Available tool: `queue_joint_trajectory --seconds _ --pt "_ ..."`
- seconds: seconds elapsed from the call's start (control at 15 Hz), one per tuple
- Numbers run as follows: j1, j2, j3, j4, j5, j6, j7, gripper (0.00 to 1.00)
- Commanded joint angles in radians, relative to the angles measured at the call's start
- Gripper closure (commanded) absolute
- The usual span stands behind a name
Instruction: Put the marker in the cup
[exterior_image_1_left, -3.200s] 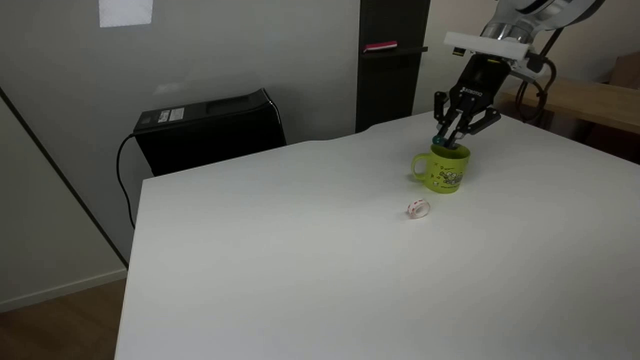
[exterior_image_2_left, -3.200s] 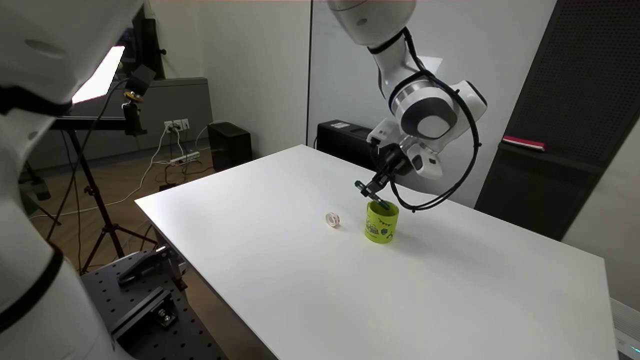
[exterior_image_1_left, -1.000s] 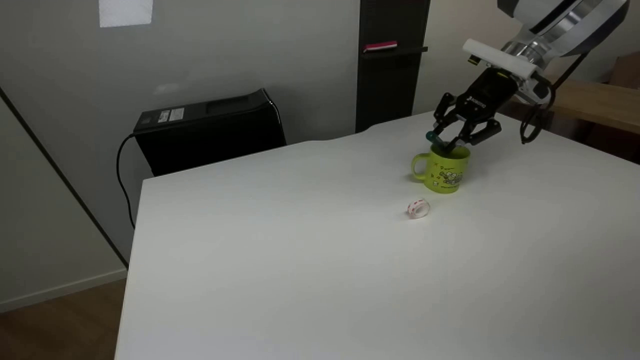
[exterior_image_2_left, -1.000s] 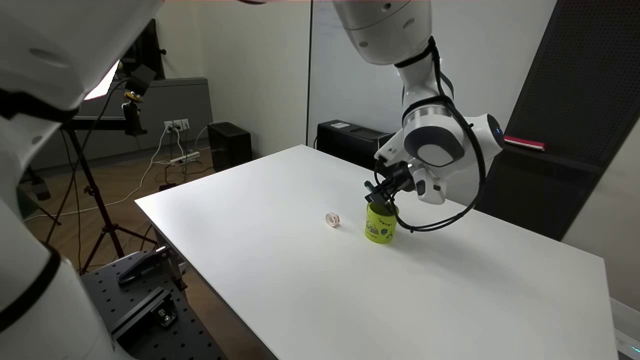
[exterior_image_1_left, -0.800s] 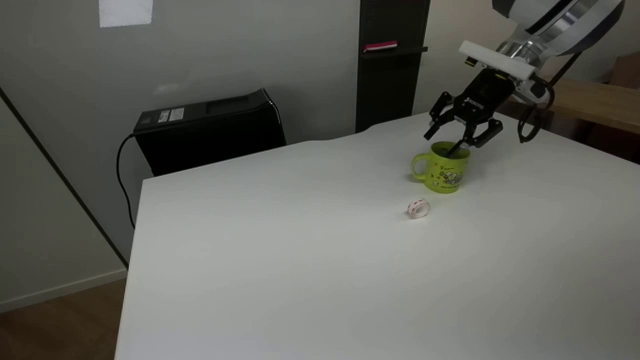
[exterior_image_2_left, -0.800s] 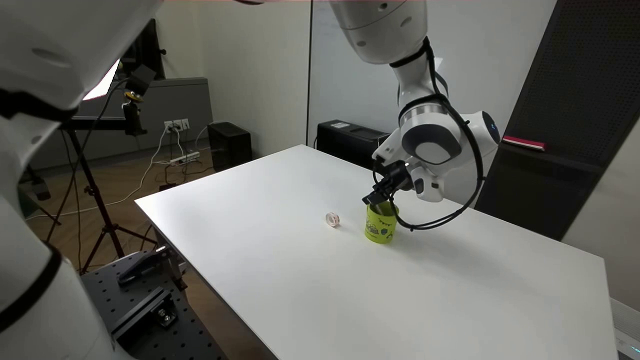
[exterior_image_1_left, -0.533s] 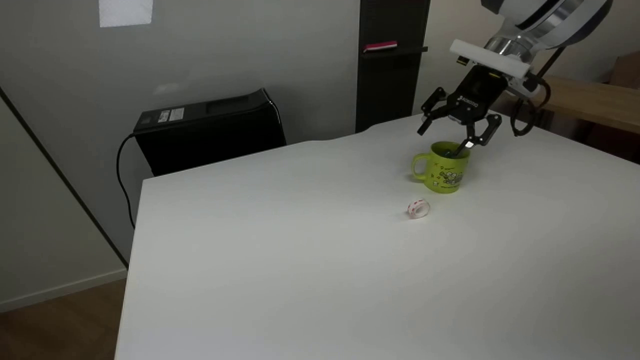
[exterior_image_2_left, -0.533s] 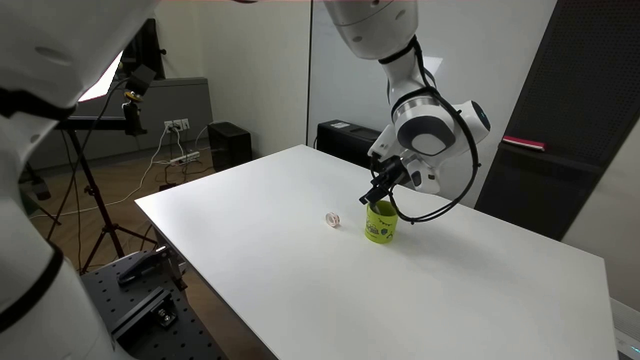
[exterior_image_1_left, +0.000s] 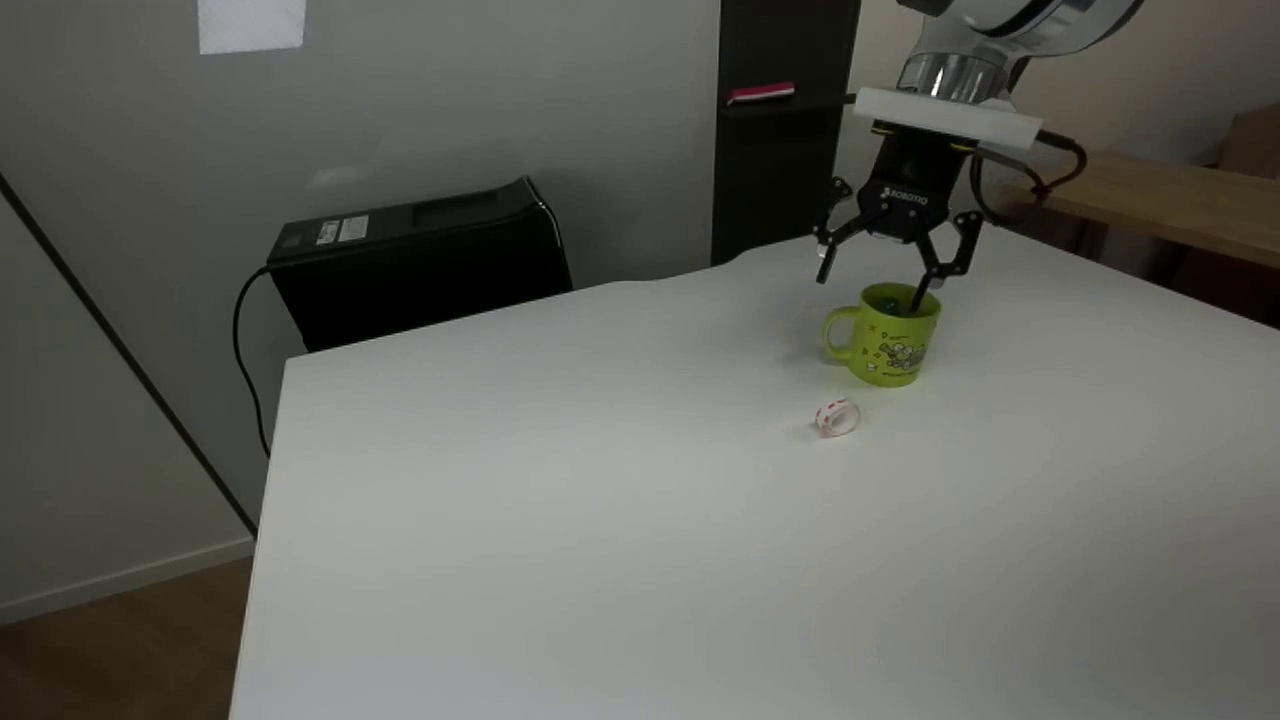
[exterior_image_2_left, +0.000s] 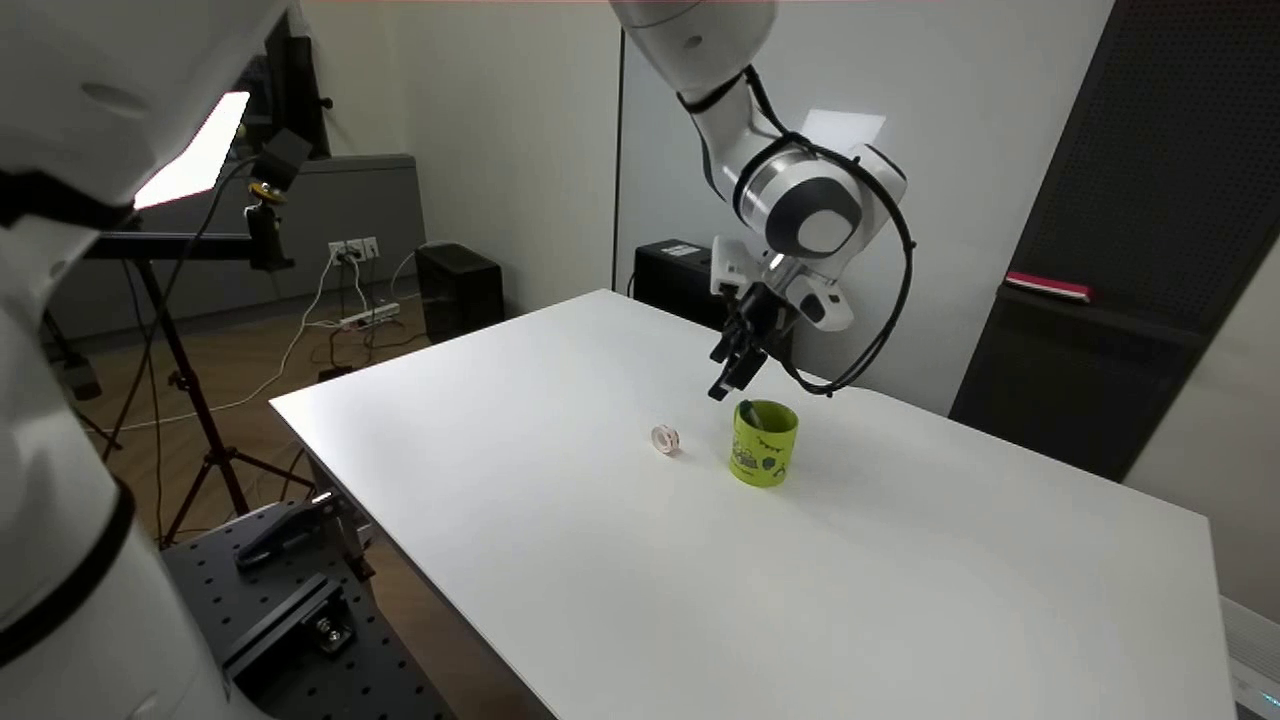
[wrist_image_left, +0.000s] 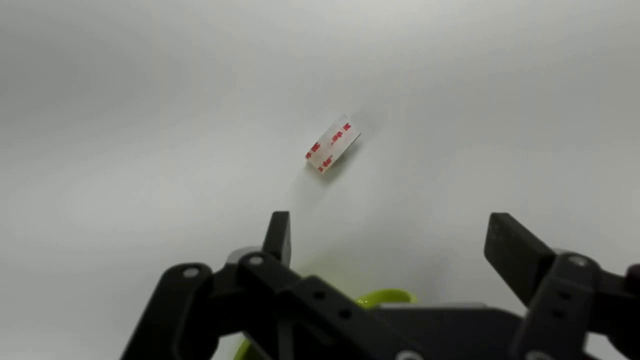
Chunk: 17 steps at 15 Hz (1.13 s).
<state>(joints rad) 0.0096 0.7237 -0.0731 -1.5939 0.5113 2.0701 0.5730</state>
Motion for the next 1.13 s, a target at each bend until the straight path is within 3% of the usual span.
queue_joint_trajectory --seconds 0.0,0.6,0.67,1.07 --pt "0.051 -0.049 0.005 -0.010 -0.145 0.002 -0.030 0.00" --pt "0.142 -0.109 0.050 -0.107 -0.388 0.212 -0.237 0.00" --pt "0.128 -0.068 0.050 -0.048 -0.361 0.173 -0.191 0.00" --pt "0.137 -0.077 0.058 -0.077 -0.384 0.206 -0.229 0.00"
